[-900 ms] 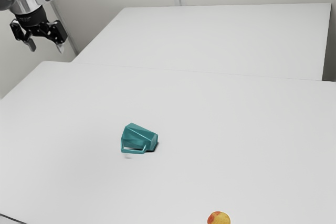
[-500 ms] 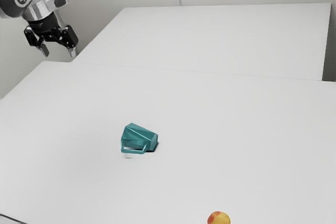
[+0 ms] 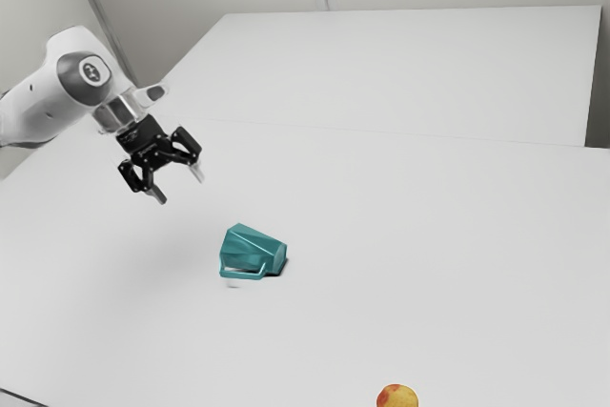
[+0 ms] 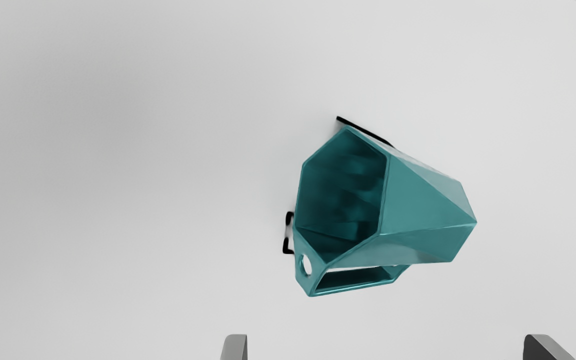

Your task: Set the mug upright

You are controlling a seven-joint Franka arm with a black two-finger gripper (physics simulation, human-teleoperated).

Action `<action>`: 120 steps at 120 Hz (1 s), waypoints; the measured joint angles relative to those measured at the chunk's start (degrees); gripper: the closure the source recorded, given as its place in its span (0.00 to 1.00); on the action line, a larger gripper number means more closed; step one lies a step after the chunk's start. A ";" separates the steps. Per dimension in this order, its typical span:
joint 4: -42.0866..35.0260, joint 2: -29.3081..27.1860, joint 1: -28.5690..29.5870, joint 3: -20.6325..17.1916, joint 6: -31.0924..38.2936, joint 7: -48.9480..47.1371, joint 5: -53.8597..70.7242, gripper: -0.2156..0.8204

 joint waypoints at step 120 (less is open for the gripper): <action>-1.28 14.90 -1.08 -1.38 4.20 0.36 -19.58 0.21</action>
